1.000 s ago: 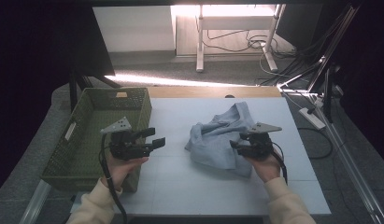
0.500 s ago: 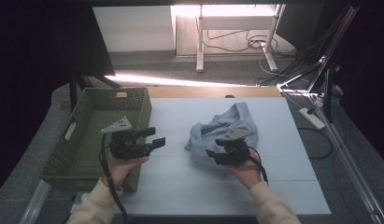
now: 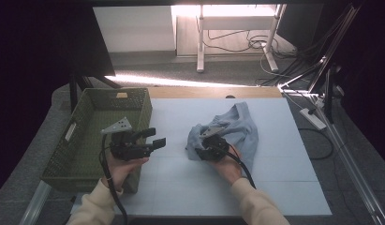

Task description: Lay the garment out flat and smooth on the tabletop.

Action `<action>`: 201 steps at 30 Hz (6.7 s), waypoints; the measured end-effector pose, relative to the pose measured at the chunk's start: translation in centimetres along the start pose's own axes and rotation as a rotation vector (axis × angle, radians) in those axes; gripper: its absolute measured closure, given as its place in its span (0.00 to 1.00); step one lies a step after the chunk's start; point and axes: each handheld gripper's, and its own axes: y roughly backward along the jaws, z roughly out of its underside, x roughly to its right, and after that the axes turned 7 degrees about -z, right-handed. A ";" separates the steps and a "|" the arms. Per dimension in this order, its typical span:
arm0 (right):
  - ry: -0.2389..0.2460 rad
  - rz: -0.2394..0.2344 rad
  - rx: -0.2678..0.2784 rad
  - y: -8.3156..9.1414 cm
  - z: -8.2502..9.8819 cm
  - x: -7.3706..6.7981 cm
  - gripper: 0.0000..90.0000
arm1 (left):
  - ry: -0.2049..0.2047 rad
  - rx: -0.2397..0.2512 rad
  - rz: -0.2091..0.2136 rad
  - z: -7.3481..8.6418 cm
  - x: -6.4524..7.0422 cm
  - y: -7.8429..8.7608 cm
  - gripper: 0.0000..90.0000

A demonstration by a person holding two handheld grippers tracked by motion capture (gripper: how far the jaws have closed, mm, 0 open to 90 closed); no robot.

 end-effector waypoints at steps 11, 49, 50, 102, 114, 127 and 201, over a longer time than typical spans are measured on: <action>0.007 -0.038 -0.030 -0.9 0.2 1.1 0.86 | 0.000 0.000 -0.001 0.0 -0.1 0.0 0.35; 0.049 -0.495 0.049 5.2 3.0 -9.1 0.71 | -0.008 0.002 0.008 -0.2 0.3 -0.2 0.35; 0.048 -0.491 0.063 5.5 3.0 -9.0 0.66 | -0.007 0.002 0.010 -0.2 0.4 -0.2 0.35; -0.188 -0.028 0.078 9.1 5.5 6.2 0.95 | -0.016 -0.026 0.030 0.0 1.3 -1.6 0.35; -0.291 0.026 0.029 11.3 9.0 7.0 0.95 | -0.018 -0.036 0.037 0.0 1.6 -2.1 0.35; -0.272 0.026 0.078 11.2 9.3 7.1 0.80 | -0.024 -0.064 0.044 0.1 2.2 -3.5 0.35; -0.243 0.030 0.195 13.0 9.6 5.2 0.52 | -0.119 -0.320 -0.028 0.8 0.8 -18.4 0.93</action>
